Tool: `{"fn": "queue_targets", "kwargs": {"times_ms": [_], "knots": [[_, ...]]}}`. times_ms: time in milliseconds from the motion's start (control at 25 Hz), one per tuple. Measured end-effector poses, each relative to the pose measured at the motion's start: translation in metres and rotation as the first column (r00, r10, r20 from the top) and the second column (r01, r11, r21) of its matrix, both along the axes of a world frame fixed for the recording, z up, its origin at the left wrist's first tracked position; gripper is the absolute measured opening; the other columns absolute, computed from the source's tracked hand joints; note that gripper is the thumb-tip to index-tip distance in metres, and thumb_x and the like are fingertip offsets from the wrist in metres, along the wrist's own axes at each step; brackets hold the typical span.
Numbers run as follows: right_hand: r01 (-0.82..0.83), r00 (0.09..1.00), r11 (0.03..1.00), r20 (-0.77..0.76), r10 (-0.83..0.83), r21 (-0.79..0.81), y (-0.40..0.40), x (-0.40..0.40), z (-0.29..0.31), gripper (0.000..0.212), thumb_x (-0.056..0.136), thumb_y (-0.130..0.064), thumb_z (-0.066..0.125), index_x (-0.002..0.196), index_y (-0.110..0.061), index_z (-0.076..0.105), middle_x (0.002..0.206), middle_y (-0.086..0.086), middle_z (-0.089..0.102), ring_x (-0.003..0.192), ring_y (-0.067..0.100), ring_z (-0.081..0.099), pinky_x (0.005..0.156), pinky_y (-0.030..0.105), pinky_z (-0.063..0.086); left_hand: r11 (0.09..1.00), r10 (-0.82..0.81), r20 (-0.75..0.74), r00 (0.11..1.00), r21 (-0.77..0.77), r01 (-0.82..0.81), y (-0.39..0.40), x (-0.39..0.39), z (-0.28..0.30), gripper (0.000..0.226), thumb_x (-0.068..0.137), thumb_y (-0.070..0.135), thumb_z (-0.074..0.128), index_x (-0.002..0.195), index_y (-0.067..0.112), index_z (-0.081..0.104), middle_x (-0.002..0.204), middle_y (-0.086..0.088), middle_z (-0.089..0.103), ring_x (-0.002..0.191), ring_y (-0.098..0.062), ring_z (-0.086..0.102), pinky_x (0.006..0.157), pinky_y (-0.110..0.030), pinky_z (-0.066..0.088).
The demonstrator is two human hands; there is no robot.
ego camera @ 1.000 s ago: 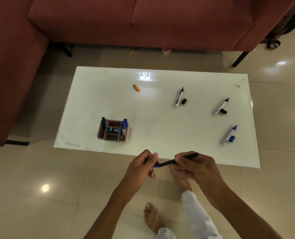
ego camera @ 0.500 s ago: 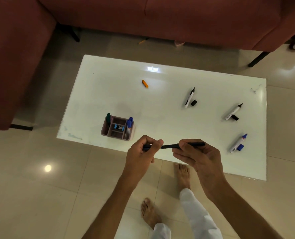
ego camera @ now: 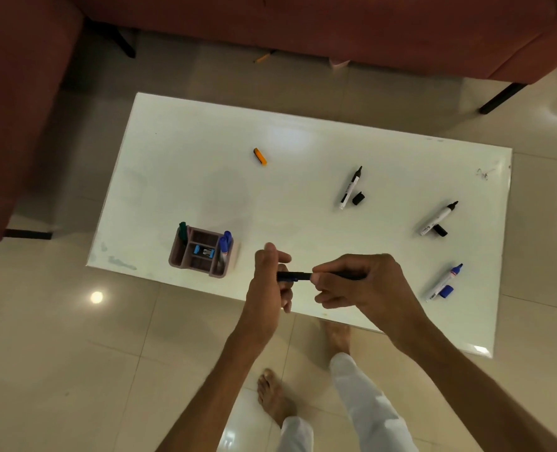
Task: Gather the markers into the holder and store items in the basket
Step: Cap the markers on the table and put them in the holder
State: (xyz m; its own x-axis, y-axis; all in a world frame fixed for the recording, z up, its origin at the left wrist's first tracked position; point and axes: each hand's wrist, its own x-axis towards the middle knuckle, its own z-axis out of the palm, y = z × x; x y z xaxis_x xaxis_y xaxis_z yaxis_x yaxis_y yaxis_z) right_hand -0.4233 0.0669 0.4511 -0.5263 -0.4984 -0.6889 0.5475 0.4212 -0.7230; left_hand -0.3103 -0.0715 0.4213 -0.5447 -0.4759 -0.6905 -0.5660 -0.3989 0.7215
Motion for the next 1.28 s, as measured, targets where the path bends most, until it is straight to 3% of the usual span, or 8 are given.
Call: {"fn": "queue_targets", "kwargs": {"times_ms": [160,280,400,680,840,1000,1080,1280], "knots": [[-0.282,0.905,0.95,-0.29,0.311,0.136,-0.009,-0.02,0.0,0.005,0.093,-0.022,0.08,0.094,-0.023,0.084,0.072,0.005,0.075,0.052,0.009,0.063,0.056,0.019,0.053,0.99,0.092,-0.099,0.991,0.112,-0.08,-0.007,-0.019,0.007,0.081,0.104,0.067,0.011,0.109,0.006,0.064,0.062,0.001,0.046,0.059,-0.017,0.049,0.069,-0.032,0.046],[-0.255,0.864,0.963,-0.427,0.267,0.088,-0.018,-0.026,0.007,0.005,0.094,-0.023,0.078,0.096,-0.025,0.083,0.074,0.002,0.073,0.054,0.01,0.053,0.053,0.014,0.041,0.985,0.078,-0.205,0.976,0.167,-0.044,-0.022,-0.032,0.01,0.093,0.1,0.072,0.005,0.126,0.011,0.07,0.124,0.006,0.074,0.126,-0.012,0.061,0.116,-0.037,0.033],[-0.205,0.893,0.978,-0.4,0.207,0.047,-0.032,-0.035,0.009,0.004,0.094,-0.021,0.079,0.094,-0.021,0.083,0.074,0.004,0.072,0.053,0.007,0.049,0.052,0.015,0.039,0.969,0.093,-0.28,0.955,0.245,-0.022,-0.04,-0.042,0.013,0.095,0.088,0.09,0.023,0.156,0.029,0.05,0.164,0.019,0.042,0.155,0.006,0.025,0.127,-0.029,0.005],[-0.424,0.672,0.871,-0.558,0.486,0.248,-0.097,-0.027,-0.005,0.006,0.093,-0.022,0.079,0.091,-0.024,0.084,0.067,-0.012,0.067,0.064,0.005,0.06,0.059,0.01,0.04,0.927,0.099,-0.159,0.982,0.374,-0.033,-0.075,-0.011,-0.003,0.092,0.086,0.086,0.045,0.14,0.015,0.064,0.138,0.0,0.071,0.137,-0.011,0.059,0.122,-0.035,0.036],[-0.578,0.656,0.781,-0.434,0.617,0.237,-0.154,0.0,-0.019,0.014,0.093,-0.035,0.077,0.092,-0.021,0.079,0.06,-0.014,0.062,0.058,0.001,0.061,0.057,0.01,0.041,0.948,-0.117,-0.037,0.992,0.293,0.123,-0.132,0.052,-0.027,0.049,0.097,0.065,0.054,0.118,0.021,0.057,0.074,0.006,0.062,0.065,-0.012,0.059,0.065,-0.024,0.052],[-0.28,0.697,0.896,-0.57,0.436,0.344,-0.202,0.03,-0.049,0.031,0.096,-0.043,0.072,0.12,-0.025,0.069,0.114,-0.007,0.066,0.094,0.008,0.062,0.079,0.022,0.044,0.969,-0.185,0.077,0.98,-0.152,0.195,-0.23,0.109,-0.026,0.009,0.111,0.024,0.047,0.106,0.017,0.049,0.065,0.01,0.052,0.057,-0.007,0.042,0.051,-0.023,0.038],[-0.059,0.773,0.932,-0.574,0.269,0.357,-0.216,0.037,-0.058,0.031,0.099,-0.037,0.07,0.126,-0.021,0.066,0.125,0.0,0.064,0.103,0.017,0.066,0.083,0.026,0.047,0.837,-0.309,0.186,0.933,-0.412,0.36,-0.284,0.126,-0.022,0.01,0.111,0.021,0.045,0.105,0.013,0.048,0.062,0.005,0.048,0.048,-0.006,0.042,0.046,-0.021,0.034],[-0.037,0.764,0.866,-0.544,0.345,0.498,-0.22,0.048,-0.07,0.022,0.1,-0.026,0.068,0.121,-0.018,0.069,0.127,0.006,0.064,0.106,0.023,0.069,0.083,0.031,0.052,0.663,-0.515,0.251,0.82,-0.491,0.566,-0.346,0.12,-0.034,0.013,0.111,0.025,0.049,0.106,0.013,0.05,0.064,-0.003,0.055,0.053,-0.013,0.054,0.049,-0.021,0.039]]}}
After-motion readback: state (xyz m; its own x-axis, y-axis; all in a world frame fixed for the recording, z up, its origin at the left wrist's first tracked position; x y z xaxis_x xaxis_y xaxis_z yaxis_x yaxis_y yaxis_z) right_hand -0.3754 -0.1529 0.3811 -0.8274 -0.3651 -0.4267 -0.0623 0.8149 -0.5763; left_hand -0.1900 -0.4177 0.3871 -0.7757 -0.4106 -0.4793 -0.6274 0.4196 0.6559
